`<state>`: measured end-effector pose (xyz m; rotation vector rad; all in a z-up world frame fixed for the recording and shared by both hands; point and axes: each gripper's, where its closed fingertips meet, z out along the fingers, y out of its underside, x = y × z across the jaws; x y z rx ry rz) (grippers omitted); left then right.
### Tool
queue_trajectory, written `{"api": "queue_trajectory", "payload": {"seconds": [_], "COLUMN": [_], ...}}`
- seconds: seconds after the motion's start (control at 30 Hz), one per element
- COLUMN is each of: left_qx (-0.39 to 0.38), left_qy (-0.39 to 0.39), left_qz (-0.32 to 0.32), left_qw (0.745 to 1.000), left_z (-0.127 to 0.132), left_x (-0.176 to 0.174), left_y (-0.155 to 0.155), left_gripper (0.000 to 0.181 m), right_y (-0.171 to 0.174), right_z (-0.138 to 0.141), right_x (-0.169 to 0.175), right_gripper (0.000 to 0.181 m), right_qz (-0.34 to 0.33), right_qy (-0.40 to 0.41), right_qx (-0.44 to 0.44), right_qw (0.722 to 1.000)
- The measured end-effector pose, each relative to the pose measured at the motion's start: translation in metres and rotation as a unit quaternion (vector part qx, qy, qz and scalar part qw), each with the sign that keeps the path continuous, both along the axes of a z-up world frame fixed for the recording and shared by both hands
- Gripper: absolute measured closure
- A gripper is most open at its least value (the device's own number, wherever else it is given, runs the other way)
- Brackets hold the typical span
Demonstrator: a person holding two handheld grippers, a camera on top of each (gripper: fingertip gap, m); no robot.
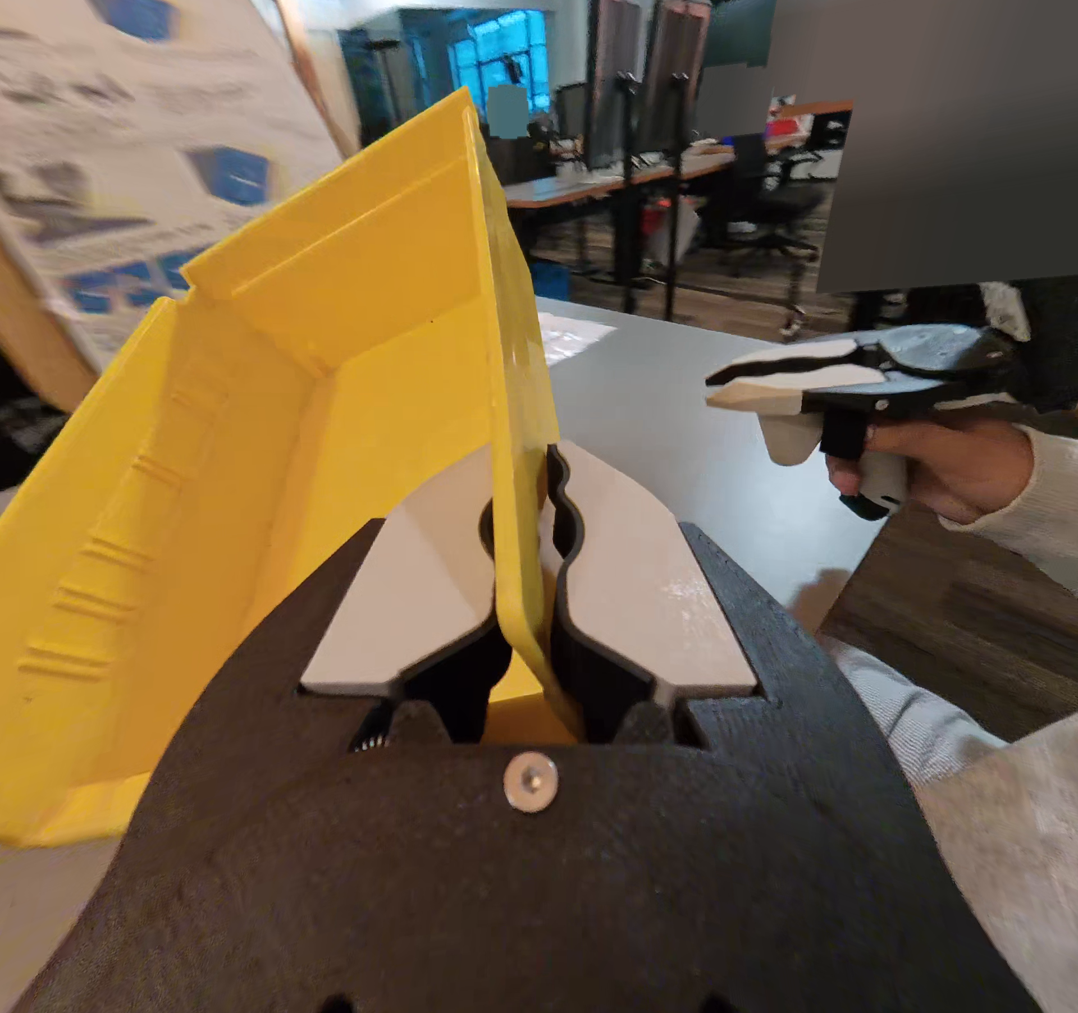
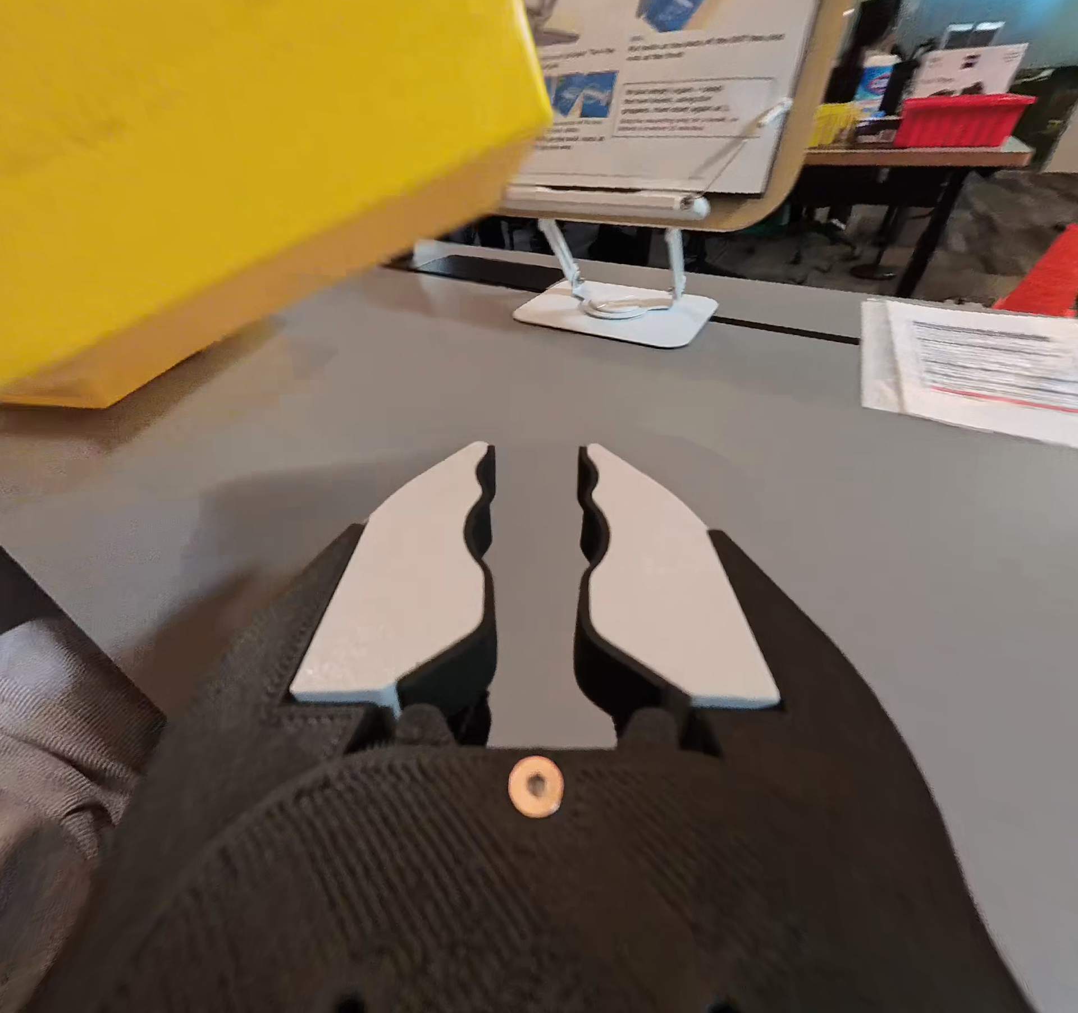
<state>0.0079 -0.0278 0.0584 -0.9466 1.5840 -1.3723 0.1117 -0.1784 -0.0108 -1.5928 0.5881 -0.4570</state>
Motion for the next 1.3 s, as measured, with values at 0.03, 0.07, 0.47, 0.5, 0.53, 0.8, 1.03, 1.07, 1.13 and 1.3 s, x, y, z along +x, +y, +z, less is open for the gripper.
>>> {"api": "queue_trajectory", "payload": {"seconds": [0.03, 0.07, 0.47, 0.5, 0.53, 0.8, 1.03, 1.07, 1.13, 1.3], "left_qx": [0.001, 0.002, 0.062, 0.077, 0.085, 0.106, -0.048, -0.051, -0.023, 0.018], "left_qy": [0.013, 0.024, 0.103, 0.113, 0.122, 0.164, 0.163, 0.166, 0.177, 0.205], "left_qz": [-0.011, -0.02, -0.08, -0.089, -0.095, -0.171, -0.275, -0.282, -0.277, -0.194], "left_qw": [1.0, 0.999, 0.99, 0.987, 0.984, 0.966, 0.946, 0.944, 0.944, 0.959], "left_z": [-0.011, -0.022, -0.097, -0.104, -0.109, -0.138, -0.054, -0.051, -0.062, -0.112], "left_x": [0.013, 0.026, 0.124, 0.129, 0.132, 0.13, 0.1, 0.095, 0.084, 0.058], "left_y": [-0.015, -0.028, -0.144, -0.152, -0.16, -0.21, -0.212, -0.203, -0.178, -0.087], "left_gripper": [0.171, 0.171, 0.172, 0.172, 0.173, 0.165, 0.131, 0.131, 0.131, 0.133], "right_y": [-0.01, -0.018, -0.07, -0.074, -0.076, -0.083, -0.089, -0.089, -0.085, -0.062], "right_z": [0.0, -0.001, 0.016, 0.016, 0.013, -0.009, -0.004, -0.004, -0.002, -0.024], "right_x": [0.0, -0.001, 0.009, 0.01, 0.012, 0.014, 0.006, 0.005, 0.003, 0.005], "right_gripper": [0.154, 0.154, 0.159, 0.159, 0.158, 0.155, 0.137, 0.138, 0.133, 0.089], "right_qz": [-0.01, -0.014, -0.056, -0.061, -0.064, -0.074, -0.073, -0.075, -0.076, -0.093], "right_qy": [0.005, 0.013, 0.058, 0.062, 0.07, 0.127, 0.114, 0.103, 0.077, 0.067], "right_qx": [0.009, 0.018, 0.152, 0.159, 0.163, 0.13, 0.134, 0.119, 0.1, 0.021], "right_qw": [1.0, 1.0, 0.985, 0.984, 0.982, 0.981, 0.982, 0.985, 0.989, 0.993]}}
